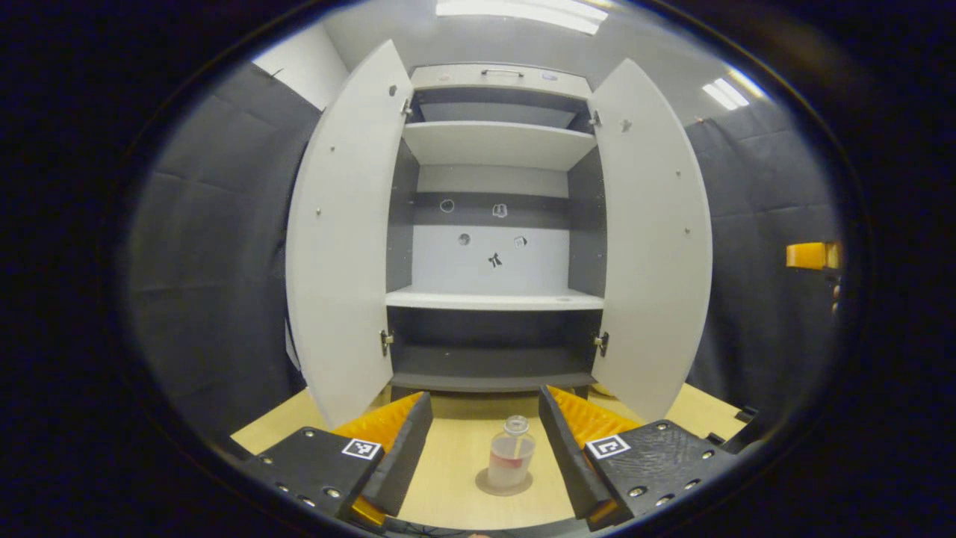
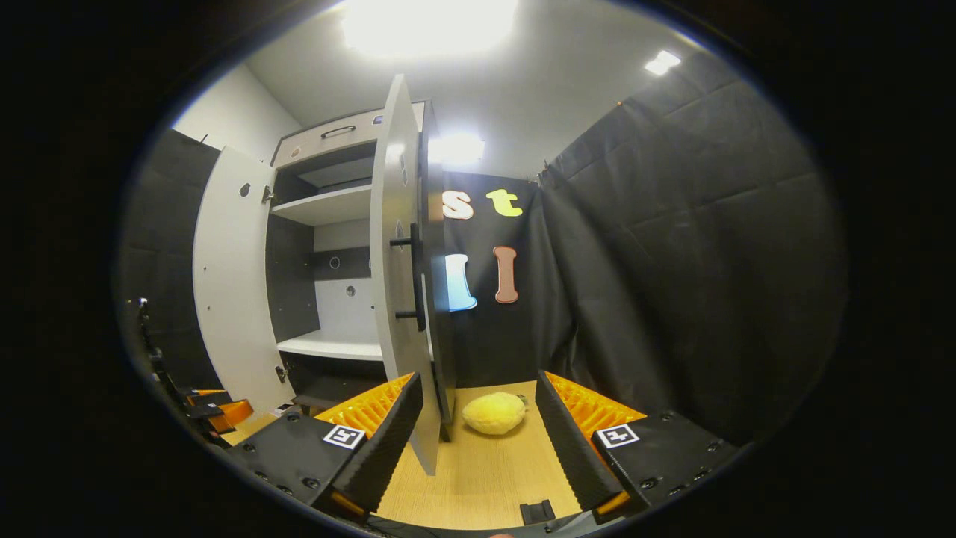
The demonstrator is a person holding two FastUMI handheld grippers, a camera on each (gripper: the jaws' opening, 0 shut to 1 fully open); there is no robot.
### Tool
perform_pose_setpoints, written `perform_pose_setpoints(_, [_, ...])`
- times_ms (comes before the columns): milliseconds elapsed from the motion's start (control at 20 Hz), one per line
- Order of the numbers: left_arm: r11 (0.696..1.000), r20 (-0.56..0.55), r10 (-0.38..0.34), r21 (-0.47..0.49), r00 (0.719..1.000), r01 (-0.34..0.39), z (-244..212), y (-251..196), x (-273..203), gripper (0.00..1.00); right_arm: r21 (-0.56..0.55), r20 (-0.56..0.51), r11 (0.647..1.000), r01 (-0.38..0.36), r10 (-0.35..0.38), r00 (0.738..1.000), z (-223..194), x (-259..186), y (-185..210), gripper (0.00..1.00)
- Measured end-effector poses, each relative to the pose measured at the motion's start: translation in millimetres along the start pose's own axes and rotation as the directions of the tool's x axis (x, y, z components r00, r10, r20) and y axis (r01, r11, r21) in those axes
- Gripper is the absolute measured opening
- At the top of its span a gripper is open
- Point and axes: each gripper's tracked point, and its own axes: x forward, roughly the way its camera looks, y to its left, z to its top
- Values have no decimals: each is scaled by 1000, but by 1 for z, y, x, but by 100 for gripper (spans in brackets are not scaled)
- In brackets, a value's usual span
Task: Grasp the bottle in the cabinet with the left hand and place it on the coaster, then close the right door with the right hand and the left door with the left hand.
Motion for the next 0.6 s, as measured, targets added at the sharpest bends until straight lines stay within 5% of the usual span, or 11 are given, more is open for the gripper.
perform_pose_setpoints(350, [995, 49, 78, 54, 996, -81, 57, 69, -35, 89, 16, 64, 1000, 8, -9, 998, 58, 61, 0, 96])
perform_pose_setpoints(400, [994, 49, 94, 60, 994, -97, 61, 81, -40, 78, 20, 56, 1000, 18, -19, 998, 60, 71, 0, 94])
perform_pose_setpoints(450, [992, 46, 107, 61, 993, -110, 63, 92, -45, 89, 20, 40, 999, 34, -35, 999, 59, 81, -2, 96])
perform_pose_setpoints(600, [987, 26, 155, 46, 988, -156, 67, 125, -54, 89, 5, 1, 998, 69, -69, 998, 59, 106, 2, 97])
